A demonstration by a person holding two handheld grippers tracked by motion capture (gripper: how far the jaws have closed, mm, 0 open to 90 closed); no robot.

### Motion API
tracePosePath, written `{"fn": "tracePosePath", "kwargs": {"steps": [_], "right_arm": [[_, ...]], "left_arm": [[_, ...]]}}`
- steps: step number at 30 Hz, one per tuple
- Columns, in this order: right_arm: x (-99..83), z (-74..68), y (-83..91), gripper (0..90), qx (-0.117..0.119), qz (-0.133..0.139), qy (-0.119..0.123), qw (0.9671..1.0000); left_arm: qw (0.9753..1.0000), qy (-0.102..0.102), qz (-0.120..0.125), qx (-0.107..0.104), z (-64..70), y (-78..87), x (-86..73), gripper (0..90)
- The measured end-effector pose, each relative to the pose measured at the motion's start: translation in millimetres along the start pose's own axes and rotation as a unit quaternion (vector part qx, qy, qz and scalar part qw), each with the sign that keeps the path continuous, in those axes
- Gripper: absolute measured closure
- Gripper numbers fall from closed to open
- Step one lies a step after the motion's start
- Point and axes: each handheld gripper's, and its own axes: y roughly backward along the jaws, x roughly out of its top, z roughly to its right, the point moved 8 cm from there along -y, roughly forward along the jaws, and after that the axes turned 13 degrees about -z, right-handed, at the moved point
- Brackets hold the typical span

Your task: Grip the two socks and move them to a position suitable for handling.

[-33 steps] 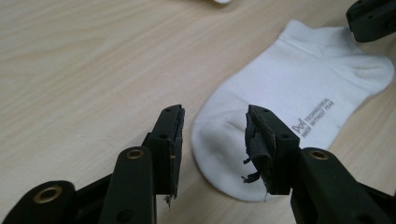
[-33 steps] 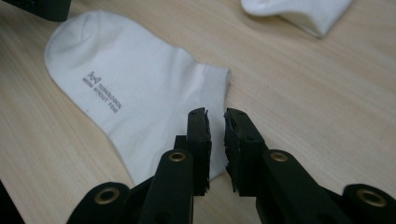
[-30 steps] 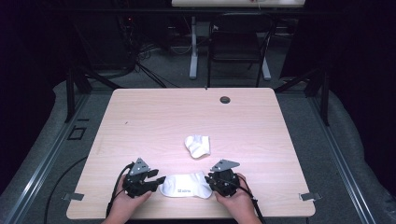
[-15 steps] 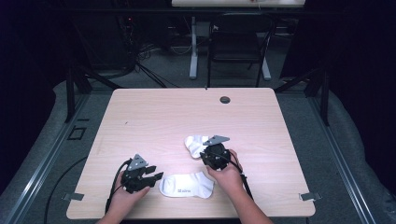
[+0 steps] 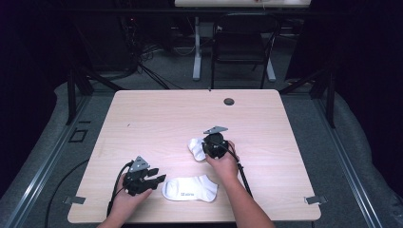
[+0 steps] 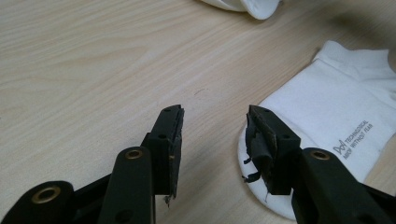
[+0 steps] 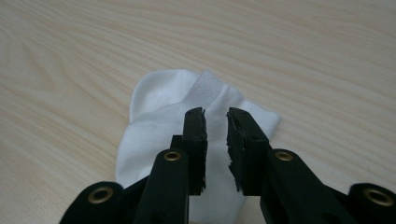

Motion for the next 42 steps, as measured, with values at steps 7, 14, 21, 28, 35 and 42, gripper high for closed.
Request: {"fn": "tracePosePath", "kwargs": {"steps": [7,14,21,28,35,42], "right_arm": [[-7.4,-8.0,-14.3,83.1,-0.007,-0.028,0.023,0.9993],[-15.3,-14.2,-15.1,89.3,0.012,-0.032,0.037,0.9987],[-27.6,-24.8,-7.4,90.0,0.027,-0.038,0.068,0.9966],[-27.3,-32.4,7.3,83.3,0.020,-0.026,0.077,0.9965],[-16.0,-57.0,17.1,71.7,0.032,-0.004,0.096,0.9948],[-20.2,-63.3,1.4,67.3,0.001,-0.028,0.115,0.9930]], "left_arm": [[1.0000,0.000,-0.001,-0.001,0.4,-0.5,0.0,55.8],[1.0000,-0.001,-0.003,-0.001,1.2,-1.6,-0.3,55.7],[1.0000,-0.001,-0.005,0.000,2.4,-2.5,-0.6,55.6],[1.0000,0.000,-0.005,-0.001,1.9,-3.1,-0.9,55.6],[1.0000,0.000,-0.004,-0.002,1.5,-2.9,-0.6,55.6],[1.0000,0.003,-0.002,-0.002,0.6,-2.4,-0.4,55.5]]}}
